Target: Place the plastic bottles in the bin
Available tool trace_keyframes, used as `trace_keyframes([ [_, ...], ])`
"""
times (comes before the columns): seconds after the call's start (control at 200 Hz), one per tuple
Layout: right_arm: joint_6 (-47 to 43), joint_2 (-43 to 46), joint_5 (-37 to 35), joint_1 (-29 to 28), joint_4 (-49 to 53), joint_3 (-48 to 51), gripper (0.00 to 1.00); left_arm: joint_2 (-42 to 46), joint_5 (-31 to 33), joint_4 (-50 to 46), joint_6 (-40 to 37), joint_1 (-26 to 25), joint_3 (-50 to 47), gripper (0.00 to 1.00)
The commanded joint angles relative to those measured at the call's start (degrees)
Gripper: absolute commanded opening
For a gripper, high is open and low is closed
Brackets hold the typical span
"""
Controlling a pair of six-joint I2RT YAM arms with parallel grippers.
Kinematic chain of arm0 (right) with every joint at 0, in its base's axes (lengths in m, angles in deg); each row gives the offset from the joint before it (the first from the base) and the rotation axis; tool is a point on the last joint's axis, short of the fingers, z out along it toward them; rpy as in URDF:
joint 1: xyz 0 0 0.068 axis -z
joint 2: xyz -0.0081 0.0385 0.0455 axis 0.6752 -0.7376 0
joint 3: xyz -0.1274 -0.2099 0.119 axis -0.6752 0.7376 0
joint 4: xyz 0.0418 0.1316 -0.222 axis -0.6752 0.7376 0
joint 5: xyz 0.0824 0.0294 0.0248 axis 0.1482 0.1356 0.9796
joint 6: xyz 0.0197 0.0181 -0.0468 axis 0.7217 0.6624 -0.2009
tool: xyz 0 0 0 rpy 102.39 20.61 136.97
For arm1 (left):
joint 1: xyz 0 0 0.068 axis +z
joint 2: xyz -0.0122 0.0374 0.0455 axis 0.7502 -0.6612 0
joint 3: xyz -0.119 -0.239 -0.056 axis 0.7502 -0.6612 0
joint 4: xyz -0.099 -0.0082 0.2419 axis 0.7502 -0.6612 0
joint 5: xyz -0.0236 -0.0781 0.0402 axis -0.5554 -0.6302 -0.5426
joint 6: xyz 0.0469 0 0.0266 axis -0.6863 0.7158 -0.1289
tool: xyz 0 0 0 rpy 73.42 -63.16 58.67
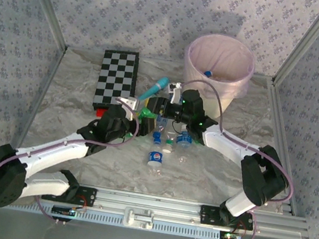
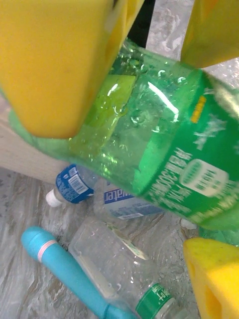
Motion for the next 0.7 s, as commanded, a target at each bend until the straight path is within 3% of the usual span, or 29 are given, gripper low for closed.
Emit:
trace_keyframes([
  [0.0, -4.08, 1.69, -1.92, 1.44, 3.98, -2.74, 0.53, 3.1, 3.95, -0.41, 0.81, 0.27, -0.61, 0.93],
  [0.1, -7.0, 3.63, -4.04, 2.53, 8.92, -4.29, 0.53, 4.64, 6.87, -1.82, 2.24, 1.12, -1.67, 1.0],
  [0.295, -16.31, 7.11, -7.36, 4.38, 18.98, -10.07, 0.52, 5.75, 7.79, -3.56, 5.84, 5.12, -3.83, 1.0],
  [0.405, -20.91, 7.85, -9.46, 5.4, 25.26, -17.96, 0.53, 5.96, 9.05, -5.14, 8.21, 6.9, -4.77, 1.0],
  [0.55, -24.46, 7.19, -6.92, 7.84, 30.16, -26.84, 0.52, 5.42, 12.43, -10.68, 12.42, 8.72, -4.81, 1.0],
  [0.695, -30.69, 6.68, -11.65, 9.95, 36.06, -35.52, 0.53, 5.3, 14.65, -13.07, 16.49, 9.26, -6.17, 1.0],
])
